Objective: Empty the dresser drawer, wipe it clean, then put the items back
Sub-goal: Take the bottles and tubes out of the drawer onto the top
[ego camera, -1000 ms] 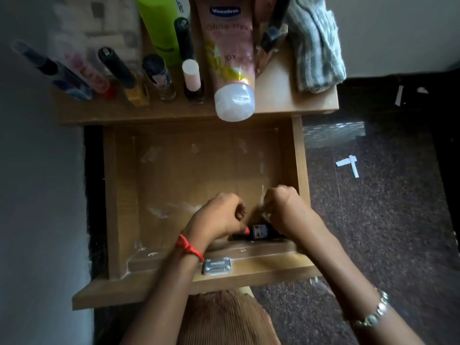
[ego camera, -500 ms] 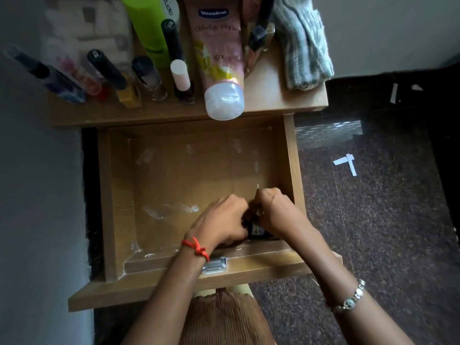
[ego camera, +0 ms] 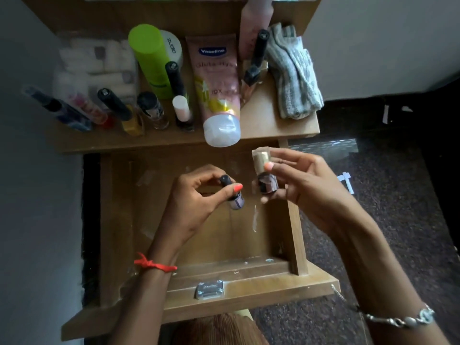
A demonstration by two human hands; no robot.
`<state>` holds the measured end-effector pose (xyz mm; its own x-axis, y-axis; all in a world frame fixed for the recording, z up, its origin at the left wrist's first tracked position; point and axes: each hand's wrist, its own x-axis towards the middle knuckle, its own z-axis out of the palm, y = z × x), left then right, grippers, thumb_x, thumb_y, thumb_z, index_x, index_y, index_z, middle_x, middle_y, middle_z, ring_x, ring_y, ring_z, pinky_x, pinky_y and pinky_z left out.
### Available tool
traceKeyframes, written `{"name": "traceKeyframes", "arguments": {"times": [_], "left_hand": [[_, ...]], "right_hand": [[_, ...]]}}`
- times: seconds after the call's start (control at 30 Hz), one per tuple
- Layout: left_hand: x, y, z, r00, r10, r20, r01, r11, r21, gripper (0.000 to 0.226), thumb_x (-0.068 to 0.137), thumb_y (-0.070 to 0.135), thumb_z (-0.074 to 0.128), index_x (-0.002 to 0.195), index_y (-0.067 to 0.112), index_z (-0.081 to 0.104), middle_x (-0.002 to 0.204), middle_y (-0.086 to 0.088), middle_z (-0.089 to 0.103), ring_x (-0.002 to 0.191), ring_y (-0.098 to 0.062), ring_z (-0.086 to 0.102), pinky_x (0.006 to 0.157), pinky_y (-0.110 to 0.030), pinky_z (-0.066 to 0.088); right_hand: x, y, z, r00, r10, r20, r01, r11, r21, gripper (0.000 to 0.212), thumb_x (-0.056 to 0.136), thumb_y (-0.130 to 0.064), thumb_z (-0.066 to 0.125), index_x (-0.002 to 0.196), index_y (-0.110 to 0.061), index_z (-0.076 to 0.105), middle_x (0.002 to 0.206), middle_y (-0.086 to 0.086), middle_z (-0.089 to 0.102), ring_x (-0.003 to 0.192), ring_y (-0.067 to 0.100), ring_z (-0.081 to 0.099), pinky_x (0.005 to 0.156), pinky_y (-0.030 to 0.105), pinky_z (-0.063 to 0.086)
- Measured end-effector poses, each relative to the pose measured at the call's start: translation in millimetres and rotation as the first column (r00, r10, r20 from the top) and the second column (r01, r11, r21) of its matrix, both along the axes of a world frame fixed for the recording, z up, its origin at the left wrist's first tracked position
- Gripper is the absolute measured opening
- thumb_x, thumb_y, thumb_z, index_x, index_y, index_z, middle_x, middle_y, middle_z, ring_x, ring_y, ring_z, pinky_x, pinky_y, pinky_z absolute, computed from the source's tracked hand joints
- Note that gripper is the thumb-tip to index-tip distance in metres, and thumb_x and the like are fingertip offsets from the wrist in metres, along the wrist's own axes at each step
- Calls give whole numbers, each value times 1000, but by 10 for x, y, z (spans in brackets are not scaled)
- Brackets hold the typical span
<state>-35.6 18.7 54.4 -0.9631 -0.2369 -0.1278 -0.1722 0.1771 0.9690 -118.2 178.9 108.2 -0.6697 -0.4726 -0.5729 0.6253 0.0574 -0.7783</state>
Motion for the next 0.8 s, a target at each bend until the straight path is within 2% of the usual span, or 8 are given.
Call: {"name": "traceKeyframes", "arguments": {"times": [0.1,0.17,0.27,0.37,0.47,0.57,0.7,0.8], "left_hand": [[-37,64,6,991,127,51,-134,970,203,6,69,23,73,73,23,69,74,11,69,74,-10,67,72,-23,55],[-44,96,-8,981,158,109,-185,930,316,8,69,24,74,75,21,70,73,7,71,75,-18,69,72,-32,58],[-45,131,-31,972,170,162,-220,899,378,19,64,25,67,78,12,69,70,4,71,74,-18,67,67,-28,59],[-43,137,-51,970,179,164,-228,903,363,20,62,24,67,78,12,69,69,6,71,74,-16,66,67,-28,59],[-47,130,-77,971,183,156,-224,925,307,19,62,29,67,77,19,70,72,9,72,77,-14,68,74,-33,57],[-62,122,-104,972,169,165,-211,936,280,20,61,31,67,79,22,70,74,14,73,79,-10,68,78,-31,56],[-74,99,-160,966,183,181,-228,933,277,25,58,35,68,80,22,71,77,11,73,82,-13,69,80,-33,57],[-77,85,-198,966,189,176,-232,935,269,23,60,33,68,80,23,71,76,13,73,80,-8,69,78,-24,55]], "right_hand": [[-82,-37,64,994,-92,-57,94,995,33,30,69,-6,66,99,-3,66,83,11,69,64,17,65,43,21,49],[-112,-48,88,979,-150,-140,162,984,77,28,67,-2,71,94,-4,68,80,11,70,60,14,61,41,15,42],[-134,-105,149,927,-203,-314,250,961,116,24,68,3,74,88,-10,68,77,10,70,59,10,59,44,12,39],[-184,-219,189,822,-229,-522,350,925,145,28,66,5,75,87,-13,68,76,13,69,65,8,59,59,16,50],[-277,-347,128,702,-166,-693,425,878,220,24,65,3,71,85,-10,70,74,18,68,62,9,54,62,23,49],[-353,-463,24,629,-95,-772,452,853,263,25,66,0,71,90,-7,70,74,10,69,61,11,59,61,24,53],[-412,-588,-78,559,-21,-829,451,846,283,26,69,-3,73,94,-5,69,80,4,70,64,8,63,60,15,51],[-436,-645,-95,528,-12,-849,450,852,268,26,71,-5,74,96,-3,68,82,4,70,68,12,65,62,15,53]]}}
